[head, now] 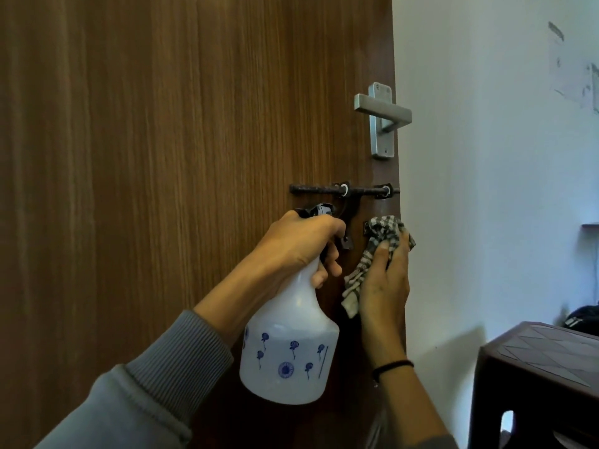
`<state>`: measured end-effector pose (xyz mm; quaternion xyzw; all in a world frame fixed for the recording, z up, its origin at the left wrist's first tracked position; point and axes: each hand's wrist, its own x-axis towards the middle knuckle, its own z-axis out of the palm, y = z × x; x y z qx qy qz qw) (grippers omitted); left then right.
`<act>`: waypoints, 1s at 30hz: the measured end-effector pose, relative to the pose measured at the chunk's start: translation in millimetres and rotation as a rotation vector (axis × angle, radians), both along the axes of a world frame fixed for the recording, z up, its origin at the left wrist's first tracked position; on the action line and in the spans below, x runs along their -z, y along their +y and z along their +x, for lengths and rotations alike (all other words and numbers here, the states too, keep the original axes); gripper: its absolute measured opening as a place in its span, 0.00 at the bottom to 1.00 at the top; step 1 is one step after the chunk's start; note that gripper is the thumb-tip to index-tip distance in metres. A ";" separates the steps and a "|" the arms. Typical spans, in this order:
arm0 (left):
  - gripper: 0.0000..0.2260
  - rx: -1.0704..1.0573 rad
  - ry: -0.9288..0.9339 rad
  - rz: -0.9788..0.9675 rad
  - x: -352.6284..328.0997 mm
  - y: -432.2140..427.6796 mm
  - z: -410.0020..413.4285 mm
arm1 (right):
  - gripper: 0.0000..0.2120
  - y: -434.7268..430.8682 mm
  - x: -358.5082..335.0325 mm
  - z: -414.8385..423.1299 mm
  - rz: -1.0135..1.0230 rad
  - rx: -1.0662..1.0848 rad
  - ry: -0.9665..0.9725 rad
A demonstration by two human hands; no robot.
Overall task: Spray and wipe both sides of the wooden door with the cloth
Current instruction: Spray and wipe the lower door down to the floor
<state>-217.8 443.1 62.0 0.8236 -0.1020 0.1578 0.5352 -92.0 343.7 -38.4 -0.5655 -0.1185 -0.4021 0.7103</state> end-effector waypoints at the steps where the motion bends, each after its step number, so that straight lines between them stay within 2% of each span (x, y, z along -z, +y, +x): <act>1: 0.13 0.002 0.001 0.005 0.0 0.5 -0.3 | 0.25 -6.2 -7.7 0.1 -0.016 -0.037 0.017; 7: 0.14 -0.011 0.003 0.008 -0.5 -0.1 1.9 | 0.21 -47.7 -27.0 -5.9 -0.389 -0.059 -0.161; 11: 0.14 0.003 0.007 0.020 -0.3 1.5 2.0 | 0.24 -55.2 -28.6 3.8 -0.471 -0.035 -0.134; 14: 0.13 0.005 0.012 0.019 0.1 2.7 1.5 | 0.26 -50.2 -33.6 9.4 -0.456 -0.033 -0.115; 20: 0.13 -0.004 0.003 0.007 1.6 1.3 2.1 | 0.27 -33.3 -13.0 9.2 -0.303 0.037 -0.088; 24: 0.13 0.007 -0.010 -0.006 1.3 0.8 1.2 | 0.30 -10.9 -0.2 6.3 -0.218 0.093 -0.044; 30: 0.13 0.018 -0.005 -0.016 1.2 1.9 -0.7 | 0.25 -23.8 -3.5 -9.1 -0.360 0.140 -0.188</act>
